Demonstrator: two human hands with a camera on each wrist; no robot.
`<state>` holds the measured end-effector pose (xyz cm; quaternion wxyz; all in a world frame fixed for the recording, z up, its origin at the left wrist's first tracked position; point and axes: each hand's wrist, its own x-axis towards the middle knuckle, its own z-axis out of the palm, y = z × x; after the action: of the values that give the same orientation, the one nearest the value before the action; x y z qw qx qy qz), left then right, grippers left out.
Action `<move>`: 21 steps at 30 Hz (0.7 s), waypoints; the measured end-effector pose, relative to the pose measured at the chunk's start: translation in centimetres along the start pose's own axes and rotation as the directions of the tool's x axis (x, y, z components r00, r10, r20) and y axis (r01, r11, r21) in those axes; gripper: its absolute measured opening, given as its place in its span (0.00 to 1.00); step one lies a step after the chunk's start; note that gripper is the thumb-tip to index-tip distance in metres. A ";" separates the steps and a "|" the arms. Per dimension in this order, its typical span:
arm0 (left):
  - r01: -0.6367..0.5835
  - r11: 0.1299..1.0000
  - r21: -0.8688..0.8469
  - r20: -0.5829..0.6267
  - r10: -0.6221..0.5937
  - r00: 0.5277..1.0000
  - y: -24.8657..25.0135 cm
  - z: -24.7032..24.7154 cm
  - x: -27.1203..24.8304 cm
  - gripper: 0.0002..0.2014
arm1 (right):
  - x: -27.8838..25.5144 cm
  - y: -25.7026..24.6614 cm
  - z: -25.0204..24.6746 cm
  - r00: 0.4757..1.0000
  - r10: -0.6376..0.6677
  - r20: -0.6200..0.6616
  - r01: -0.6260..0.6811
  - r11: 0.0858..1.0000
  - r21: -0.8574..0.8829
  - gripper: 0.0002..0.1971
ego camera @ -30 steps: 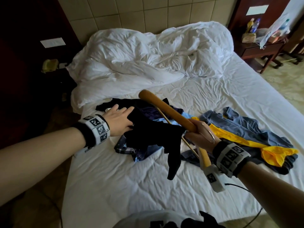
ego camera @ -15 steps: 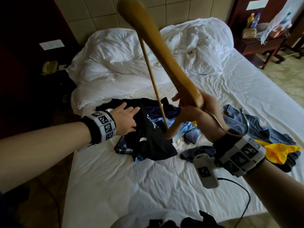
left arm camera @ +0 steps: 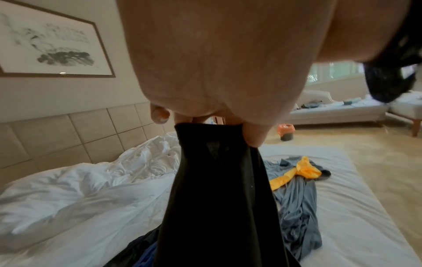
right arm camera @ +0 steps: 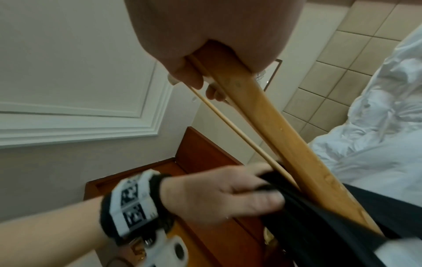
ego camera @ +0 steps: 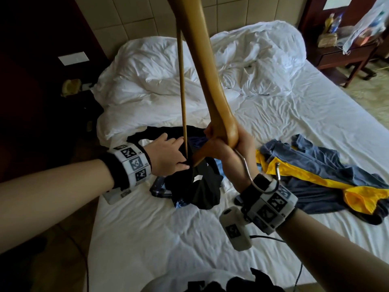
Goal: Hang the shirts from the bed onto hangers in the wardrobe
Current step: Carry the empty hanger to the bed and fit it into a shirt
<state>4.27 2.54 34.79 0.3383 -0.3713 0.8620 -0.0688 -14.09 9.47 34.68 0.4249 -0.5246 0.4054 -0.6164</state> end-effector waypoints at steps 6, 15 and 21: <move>0.011 0.981 -0.195 -0.161 -0.043 0.986 -2.1 -1.3 -0.4 0.19 | -1.7 4.3 -0.6 0.994 0.068 0.082 -0.054 0.985 -0.161 0.16; 0.149 0.989 0.013 -0.060 -0.148 0.987 -6.4 3.9 -1.1 0.17 | -2.1 6.6 -6.8 0.933 0.142 0.332 0.011 0.908 -0.419 0.40; 0.141 0.990 0.024 -0.105 -0.138 0.985 -6.9 6.0 -0.3 0.14 | -2.4 7.4 -9.1 0.854 0.309 0.419 -0.061 0.859 -0.509 0.42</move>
<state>12.33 -1.42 32.92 0.2933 -0.4215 0.8490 -0.1248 -22.17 9.90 25.87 0.4294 -0.7075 0.4746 -0.2997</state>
